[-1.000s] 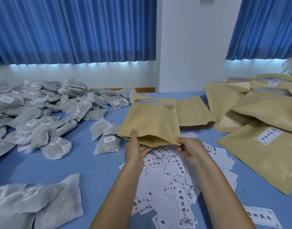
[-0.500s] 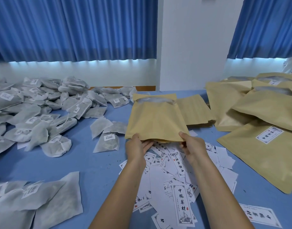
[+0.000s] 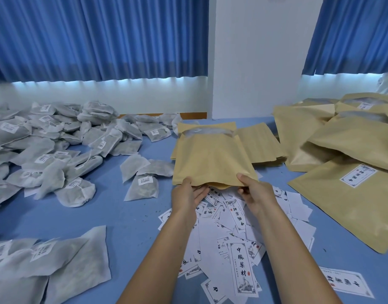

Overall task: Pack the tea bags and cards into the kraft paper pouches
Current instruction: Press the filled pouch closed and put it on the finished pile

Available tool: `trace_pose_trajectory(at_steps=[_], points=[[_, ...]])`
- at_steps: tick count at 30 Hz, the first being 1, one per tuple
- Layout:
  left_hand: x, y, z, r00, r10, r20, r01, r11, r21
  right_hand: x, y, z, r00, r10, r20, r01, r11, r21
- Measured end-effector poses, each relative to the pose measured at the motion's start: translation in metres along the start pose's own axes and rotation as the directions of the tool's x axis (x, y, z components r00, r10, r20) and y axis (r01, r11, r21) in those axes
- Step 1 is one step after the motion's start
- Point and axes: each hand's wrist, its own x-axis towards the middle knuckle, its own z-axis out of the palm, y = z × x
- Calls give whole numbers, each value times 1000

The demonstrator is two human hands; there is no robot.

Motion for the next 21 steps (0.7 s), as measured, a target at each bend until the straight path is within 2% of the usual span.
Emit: trace_pose_trajectory(at_steps=[4, 10, 14, 19, 21], points=[[0, -2, 1, 1000, 0, 9, 0, 1000, -10, -5, 5, 4, 997, 14, 73, -13, 1000, -15], [0, -4, 2, 1000, 2, 12, -2, 1000, 4, -6, 7, 6, 999, -45, 10, 45, 998, -46], [-2, -5, 4, 1000, 0, 16, 0, 1000, -7, -13, 9, 11, 996, -45, 83, 45, 999, -3], [1, -5, 1, 1000, 7, 17, -8, 999, 35, -11, 8, 12, 997, -43, 67, 44, 999, -15], [1, -6, 1, 998, -31, 51, 27, 997, 74, -11, 6, 12, 995, -40, 88, 42, 999, -17]])
